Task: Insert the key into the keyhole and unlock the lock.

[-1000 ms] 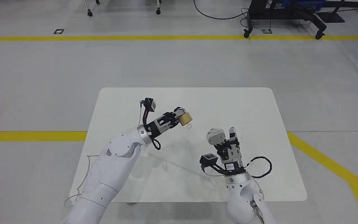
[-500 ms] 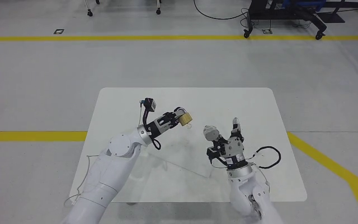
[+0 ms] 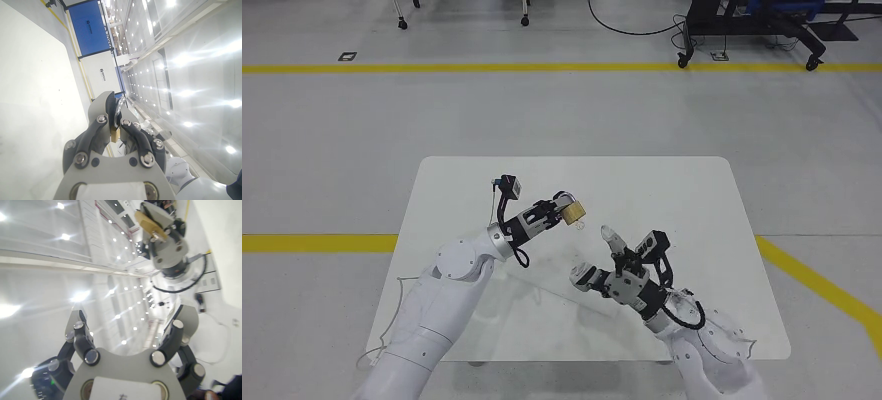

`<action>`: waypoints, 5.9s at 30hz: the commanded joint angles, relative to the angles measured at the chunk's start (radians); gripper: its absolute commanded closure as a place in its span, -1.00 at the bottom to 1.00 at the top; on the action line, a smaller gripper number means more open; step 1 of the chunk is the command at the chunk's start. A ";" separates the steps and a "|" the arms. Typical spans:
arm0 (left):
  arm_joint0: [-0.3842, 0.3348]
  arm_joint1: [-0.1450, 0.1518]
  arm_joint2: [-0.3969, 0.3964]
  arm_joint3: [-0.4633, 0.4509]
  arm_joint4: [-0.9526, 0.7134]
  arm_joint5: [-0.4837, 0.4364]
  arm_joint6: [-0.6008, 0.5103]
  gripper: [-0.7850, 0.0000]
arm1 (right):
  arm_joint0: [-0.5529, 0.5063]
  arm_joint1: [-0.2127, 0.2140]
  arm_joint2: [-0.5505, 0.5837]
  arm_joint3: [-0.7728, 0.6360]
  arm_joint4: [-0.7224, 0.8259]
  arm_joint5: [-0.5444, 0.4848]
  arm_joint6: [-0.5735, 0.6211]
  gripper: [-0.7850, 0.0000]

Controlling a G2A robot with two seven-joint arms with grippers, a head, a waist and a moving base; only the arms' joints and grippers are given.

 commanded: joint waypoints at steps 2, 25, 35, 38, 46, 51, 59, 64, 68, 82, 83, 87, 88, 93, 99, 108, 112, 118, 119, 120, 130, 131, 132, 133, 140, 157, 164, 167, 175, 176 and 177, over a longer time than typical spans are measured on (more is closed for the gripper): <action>0.000 0.000 0.000 0.000 0.000 0.000 0.000 1.00 | -0.011 0.010 0.003 -0.006 -0.261 -0.100 -0.038 -1.00; 0.038 0.006 -0.003 -0.054 0.024 0.019 0.008 1.00 | 0.088 -0.007 -0.167 0.171 -0.685 -0.369 -0.318 -0.22; 0.040 0.009 -0.009 -0.059 0.028 0.018 0.003 1.00 | 0.091 -0.011 -0.157 0.179 -0.580 -0.372 -0.311 0.19; 0.037 0.010 -0.012 -0.055 0.025 0.006 -0.003 1.00 | 0.095 -0.013 -0.154 0.182 -0.551 -0.368 -0.308 0.21; 0.035 0.013 -0.018 -0.054 0.025 -0.016 -0.013 1.00 | 0.113 -0.019 -0.165 0.201 -0.495 -0.357 -0.312 0.43; 0.033 0.011 -0.012 -0.045 0.021 -0.024 -0.014 1.00 | 0.120 -0.024 -0.169 0.210 -0.435 -0.356 -0.319 0.73; 0.023 0.011 -0.014 -0.022 0.015 -0.035 -0.014 1.00 | 0.117 -0.034 -0.164 0.236 -0.220 -0.335 -0.297 1.00; 0.024 0.013 -0.021 -0.004 0.005 -0.048 -0.015 1.00 | 0.114 -0.037 -0.154 0.248 -0.147 -0.318 -0.301 1.00; 0.024 0.014 -0.024 0.004 -0.001 -0.063 -0.024 1.00 | 0.113 -0.038 -0.147 0.247 -0.103 -0.299 -0.297 1.00; 0.022 0.018 -0.035 0.013 -0.014 -0.081 -0.040 1.00 | 0.079 -0.033 -0.124 0.208 -0.278 -0.463 -0.341 -1.00; 0.022 0.018 -0.035 0.013 -0.014 -0.081 -0.040 1.00 | 0.079 -0.033 -0.124 0.208 -0.278 -0.463 -0.341 -1.00; 0.022 0.018 -0.035 0.013 -0.014 -0.081 -0.040 1.00 | 0.079 -0.033 -0.124 0.208 -0.278 -0.463 -0.341 -1.00; 0.022 0.018 -0.035 0.013 -0.014 -0.081 -0.040 1.00 | 0.079 -0.033 -0.124 0.208 -0.278 -0.463 -0.341 -1.00; 0.029 0.018 -0.041 0.005 -0.018 -0.074 -0.008 1.00 | 0.079 -0.033 -0.124 0.208 -0.278 -0.463 -0.341 -1.00; 0.068 -0.001 -0.015 -0.037 -0.122 -0.101 0.078 1.00 | 0.071 -0.033 -0.134 0.202 -0.303 -0.465 -0.332 -1.00; 0.029 -0.034 0.061 0.052 -0.157 -0.190 0.086 1.00 | 0.076 -0.028 -0.125 0.217 -0.080 -0.399 -0.125 0.19; 0.012 -0.041 0.077 0.073 -0.156 -0.200 0.058 1.00 | 0.079 -0.029 -0.113 0.222 -0.027 -0.394 -0.115 0.18; 0.007 -0.041 0.072 0.077 -0.153 -0.218 0.021 1.00 | 0.080 -0.027 -0.092 0.230 0.052 -0.359 -0.085 0.35; 0.006 -0.041 0.070 0.075 -0.153 -0.220 0.018 1.00 | 0.080 -0.027 -0.090 0.231 0.063 -0.353 -0.080 0.35; 0.007 -0.040 0.067 0.074 -0.151 -0.222 0.013 1.00 | 0.081 -0.026 -0.090 0.232 0.073 -0.345 -0.073 0.36; 0.018 -0.038 0.057 0.052 -0.132 -0.235 0.004 1.00 | 0.101 -0.027 -0.098 0.256 0.107 -0.312 -0.062 0.47; 0.019 -0.038 0.057 0.049 -0.130 -0.235 0.003 1.00 | 0.102 -0.027 -0.099 0.258 0.108 -0.312 -0.063 0.47; 0.020 -0.039 0.057 0.047 -0.129 -0.236 0.003 1.00 | 0.103 -0.027 -0.100 0.259 0.110 -0.312 -0.063 0.47; 0.021 -0.039 0.057 0.045 -0.127 -0.237 0.001 1.00 | 0.104 -0.027 -0.100 0.261 0.112 -0.311 -0.064 0.49; 0.021 -0.040 0.057 0.041 -0.120 -0.234 -0.004 1.00 | 0.105 -0.028 -0.095 0.267 0.118 -0.330 -0.073 1.00; 0.010 -0.037 0.036 0.068 -0.130 -0.289 -0.052 1.00 | 0.114 -0.028 -0.081 0.290 0.220 -0.302 -0.024 1.00; 0.009 -0.030 0.013 0.071 -0.122 -0.296 -0.056 1.00 | 0.088 -0.022 -0.047 0.260 0.241 -0.303 0.000 0.82; 0.010 -0.027 0.005 0.066 -0.100 -0.294 -0.050 1.00 | 0.074 -0.018 -0.033 0.241 0.235 -0.307 0.017 -0.07; 0.026 -0.012 -0.024 0.033 -0.051 -0.267 -0.057 1.00 | 0.008 -0.007 0.041 0.171 0.213 -0.366 0.030 -1.00; 0.029 -0.009 -0.027 0.027 -0.037 -0.259 -0.059 1.00 | -0.004 -0.006 0.053 0.160 0.197 -0.385 0.018 -1.00; 0.031 -0.006 -0.028 0.022 -0.015 -0.244 -0.066 1.00 | -0.016 -0.005 0.061 0.148 0.183 -0.401 0.010 -1.00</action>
